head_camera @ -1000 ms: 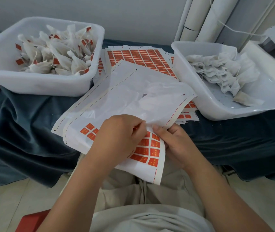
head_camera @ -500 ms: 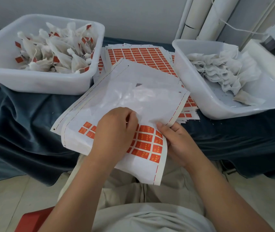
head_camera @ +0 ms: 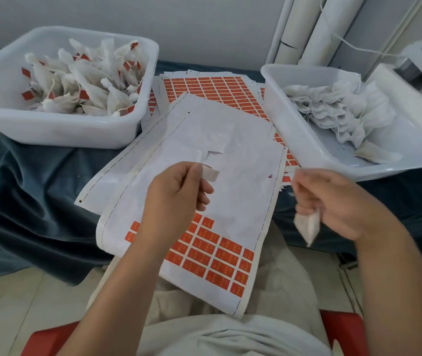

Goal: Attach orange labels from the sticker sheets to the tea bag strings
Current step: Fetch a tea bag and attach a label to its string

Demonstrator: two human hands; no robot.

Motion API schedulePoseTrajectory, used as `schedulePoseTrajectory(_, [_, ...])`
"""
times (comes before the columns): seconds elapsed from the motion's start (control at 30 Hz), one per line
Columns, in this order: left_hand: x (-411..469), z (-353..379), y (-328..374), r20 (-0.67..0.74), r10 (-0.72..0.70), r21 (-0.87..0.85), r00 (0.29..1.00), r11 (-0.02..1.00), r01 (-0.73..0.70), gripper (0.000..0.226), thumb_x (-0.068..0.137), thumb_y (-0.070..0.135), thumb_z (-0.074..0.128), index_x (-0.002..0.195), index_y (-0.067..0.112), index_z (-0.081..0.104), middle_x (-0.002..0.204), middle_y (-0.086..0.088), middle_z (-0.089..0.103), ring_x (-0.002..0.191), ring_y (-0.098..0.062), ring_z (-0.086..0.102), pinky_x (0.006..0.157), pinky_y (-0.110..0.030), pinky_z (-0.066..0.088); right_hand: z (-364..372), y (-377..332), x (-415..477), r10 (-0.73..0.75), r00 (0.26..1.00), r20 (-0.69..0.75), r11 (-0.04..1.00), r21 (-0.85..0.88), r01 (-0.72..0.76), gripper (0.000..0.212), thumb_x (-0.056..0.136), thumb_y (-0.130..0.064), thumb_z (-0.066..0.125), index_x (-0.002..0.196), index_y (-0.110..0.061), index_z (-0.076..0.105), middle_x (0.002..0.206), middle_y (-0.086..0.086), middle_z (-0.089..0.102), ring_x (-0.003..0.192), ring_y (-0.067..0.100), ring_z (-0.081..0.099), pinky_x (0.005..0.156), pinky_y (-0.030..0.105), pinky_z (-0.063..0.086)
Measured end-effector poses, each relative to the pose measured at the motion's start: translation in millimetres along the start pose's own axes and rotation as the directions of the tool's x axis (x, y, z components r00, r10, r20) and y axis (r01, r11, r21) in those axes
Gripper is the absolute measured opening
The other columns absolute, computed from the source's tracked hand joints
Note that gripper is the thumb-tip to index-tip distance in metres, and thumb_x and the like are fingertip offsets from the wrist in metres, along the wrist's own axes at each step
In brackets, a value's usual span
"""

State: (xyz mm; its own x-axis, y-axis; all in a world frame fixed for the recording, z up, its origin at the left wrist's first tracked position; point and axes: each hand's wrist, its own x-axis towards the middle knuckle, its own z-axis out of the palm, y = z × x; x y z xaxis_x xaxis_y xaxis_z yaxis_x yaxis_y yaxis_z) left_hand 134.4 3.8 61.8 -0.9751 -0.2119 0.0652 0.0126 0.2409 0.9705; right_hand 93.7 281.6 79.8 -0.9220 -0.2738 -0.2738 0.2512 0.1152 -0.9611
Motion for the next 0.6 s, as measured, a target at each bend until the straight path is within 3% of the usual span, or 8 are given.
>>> schedulePoseTrajectory(0.07, [-6, 7, 3, 0.051, 0.013, -0.018, 0.999, 1.000, -0.012, 0.030, 0.112, 0.024, 0.045, 0.098, 0.028, 0.072, 0.075, 0.008, 0.072, 0.060, -0.006, 0.066, 0.058, -0.014, 0.053, 33, -5, -1, -0.099, 0.993, -0.059, 0.992, -0.081, 0.094, 0.042, 0.077, -0.064, 0.079, 0.089, -0.024, 0.080, 0.072, -0.002, 0.058, 0.055, 0.004, 0.046, 0.063, 0.025, 0.043])
schedulePoseTrajectory(0.17, [-11, 11, 6, 0.123, 0.037, -0.059, 0.992, 0.998, -0.030, 0.032, 0.111, 0.024, 0.046, 0.095, 0.026, 0.073, 0.074, 0.005, 0.072, 0.060, -0.008, 0.066, 0.058, -0.017, 0.054, 72, -2, -4, -0.132, 0.991, -0.019, 0.953, -0.278, 0.121, 0.047, 0.076, -0.075, 0.068, 0.111, -0.045, 0.077, 0.081, -0.024, 0.070, 0.066, -0.007, 0.059, 0.067, 0.020, 0.050])
schedulePoseTrajectory(0.3, [-12, 13, 7, 0.183, 0.044, -0.087, 0.982, 0.996, -0.028, 0.033, 0.111, 0.024, 0.046, 0.093, 0.024, 0.074, 0.075, 0.003, 0.072, 0.061, -0.011, 0.066, 0.060, -0.019, 0.056, 83, 2, -3, -0.144, 0.990, -0.011, 0.968, -0.208, 0.138, 0.026, 0.089, -0.055, 0.073, 0.094, -0.030, 0.079, 0.066, -0.010, 0.055, 0.062, 0.005, 0.050, 0.064, 0.018, 0.049])
schedulePoseTrajectory(0.4, [-12, 13, 10, 0.230, -0.032, -0.178, 0.973, 0.981, 0.074, 0.034, 0.111, 0.032, 0.045, 0.097, 0.023, 0.075, 0.079, 0.002, 0.076, 0.065, -0.011, 0.069, 0.061, -0.018, 0.056, 81, 5, -2, -0.140, 0.989, -0.043, 0.976, -0.172, 0.130, 0.021, 0.094, -0.044, 0.073, 0.083, -0.026, 0.076, 0.061, -0.007, 0.049, 0.058, 0.007, 0.047, 0.061, 0.017, 0.049])
schedulePoseTrajectory(0.47, [-12, 11, 11, 0.254, -0.057, -0.215, 0.965, 0.970, 0.114, 0.033, 0.108, 0.038, 0.048, 0.098, 0.025, 0.076, 0.083, 0.003, 0.078, 0.069, -0.013, 0.073, 0.062, -0.017, 0.056, 81, 7, -1, -0.143, 0.988, -0.053, 0.970, -0.206, 0.129, 0.026, 0.091, -0.050, 0.073, 0.082, -0.026, 0.074, 0.060, -0.009, 0.050, 0.057, 0.004, 0.048, 0.061, 0.013, 0.049])
schedulePoseTrajectory(0.6, [-11, 10, 7, 0.161, 0.011, -0.094, 0.987, 0.996, 0.004, 0.017, 0.103, 0.031, 0.063, 0.092, 0.032, 0.076, 0.078, 0.012, 0.076, 0.069, -0.007, 0.073, 0.060, -0.012, 0.054, 79, 10, 1, -0.125, 0.992, -0.024, 0.973, -0.199, 0.118, 0.039, 0.082, -0.066, 0.075, 0.093, -0.029, 0.076, 0.067, -0.008, 0.054, 0.063, 0.004, 0.052, 0.066, 0.016, 0.052])
